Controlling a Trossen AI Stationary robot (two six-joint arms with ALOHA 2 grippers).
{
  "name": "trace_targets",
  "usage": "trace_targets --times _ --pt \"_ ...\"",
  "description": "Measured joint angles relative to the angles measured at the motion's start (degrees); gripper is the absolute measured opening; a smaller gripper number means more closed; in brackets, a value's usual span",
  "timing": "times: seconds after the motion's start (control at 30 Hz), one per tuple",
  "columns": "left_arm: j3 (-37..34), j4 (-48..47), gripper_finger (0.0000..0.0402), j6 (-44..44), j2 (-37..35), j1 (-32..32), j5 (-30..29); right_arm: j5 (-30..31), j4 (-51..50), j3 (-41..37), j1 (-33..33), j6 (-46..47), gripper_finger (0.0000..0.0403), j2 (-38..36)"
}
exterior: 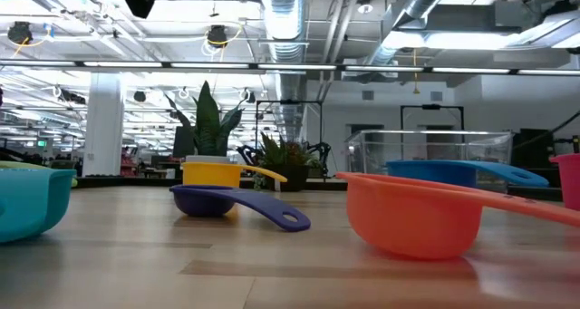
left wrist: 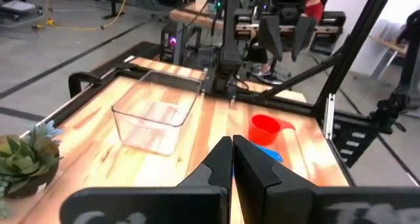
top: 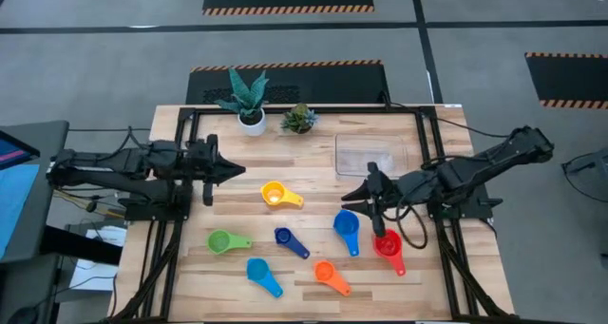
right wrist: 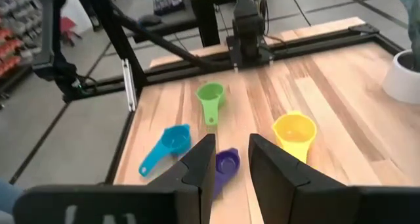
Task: Nest measuring cups in basket
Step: Stack the blue measuring cup on top of the red measuring cup
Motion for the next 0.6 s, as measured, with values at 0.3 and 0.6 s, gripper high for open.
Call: trace_targets --times 0.3,0.6 --pt "0.0 -1.2 0.0 0.1 6.6 0.0 0.0 0.0 -0.7 0.0 -0.1 0.0 0.0117 3.8" --pt "0.0 -1.0 0.0 0.1 15.9 0.0 0.0 0.1 -0.6 0.0 -0.5 0.0 0.0117 7.7"
